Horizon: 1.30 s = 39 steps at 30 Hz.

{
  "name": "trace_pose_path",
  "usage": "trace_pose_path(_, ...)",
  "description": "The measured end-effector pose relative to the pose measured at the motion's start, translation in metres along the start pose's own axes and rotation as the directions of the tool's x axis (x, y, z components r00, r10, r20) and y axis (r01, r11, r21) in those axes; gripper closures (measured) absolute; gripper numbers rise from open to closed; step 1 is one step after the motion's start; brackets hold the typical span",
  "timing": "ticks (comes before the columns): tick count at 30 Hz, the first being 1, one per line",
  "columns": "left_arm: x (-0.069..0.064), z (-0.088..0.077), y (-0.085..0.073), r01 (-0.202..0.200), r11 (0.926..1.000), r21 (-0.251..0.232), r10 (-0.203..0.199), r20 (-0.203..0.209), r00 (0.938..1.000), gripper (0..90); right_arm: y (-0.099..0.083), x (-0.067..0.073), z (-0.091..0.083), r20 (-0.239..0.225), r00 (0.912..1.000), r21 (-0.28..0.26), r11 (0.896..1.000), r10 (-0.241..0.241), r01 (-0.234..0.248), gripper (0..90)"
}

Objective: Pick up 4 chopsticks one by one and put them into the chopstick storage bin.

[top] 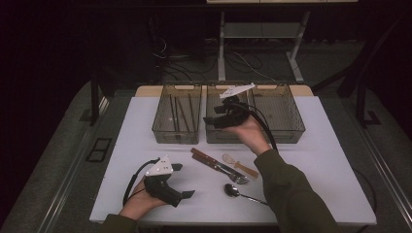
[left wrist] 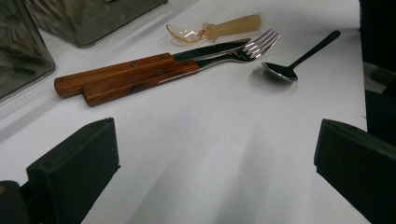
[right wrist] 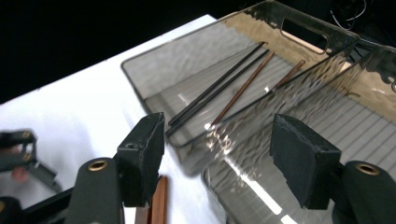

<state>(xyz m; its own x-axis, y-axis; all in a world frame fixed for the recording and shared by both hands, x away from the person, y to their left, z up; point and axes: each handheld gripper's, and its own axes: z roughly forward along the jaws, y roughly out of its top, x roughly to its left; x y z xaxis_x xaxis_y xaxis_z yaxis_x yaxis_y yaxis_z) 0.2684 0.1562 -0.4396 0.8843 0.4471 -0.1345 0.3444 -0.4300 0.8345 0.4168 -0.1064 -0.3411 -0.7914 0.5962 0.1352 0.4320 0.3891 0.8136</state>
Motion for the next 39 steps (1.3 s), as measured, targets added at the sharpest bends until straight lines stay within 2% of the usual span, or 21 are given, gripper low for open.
trace_pose_path(7,0.000,0.000,0.000,0.000,1.0000,0.003,0.000,-0.002,1.0000,0.0,-0.017,0.005,-0.018,-0.021,0.9995,0.000,1.000,-0.024,0.024,35.4)
trace_pose_path(15,0.001,0.000,0.000,-0.008,0.9999,0.012,0.008,-0.002,1.0000,0.0,-0.039,0.005,-0.035,-0.044,0.9987,-0.002,1.000,-0.028,0.027,35.2)
trace_pose_path(21,0.000,0.001,-0.001,-0.007,0.9999,0.013,0.007,-0.001,1.0000,0.0,-0.055,0.002,-0.045,-0.057,0.9983,-0.011,1.000,-0.008,0.008,34.7)
trace_pose_path(31,0.000,0.001,-0.001,-0.007,0.9999,0.015,0.007,-0.003,1.0000,0.0,-0.087,-0.006,-0.064,-0.048,0.9988,-0.002,1.000,-0.001,0.001,34.4)
trace_pose_path(39,0.000,0.000,0.000,-0.008,0.9999,0.013,0.008,-0.005,1.0000,0.0,-0.108,-0.006,-0.079,-0.031,0.9995,0.011,1.000,0.002,-0.001,34.4)
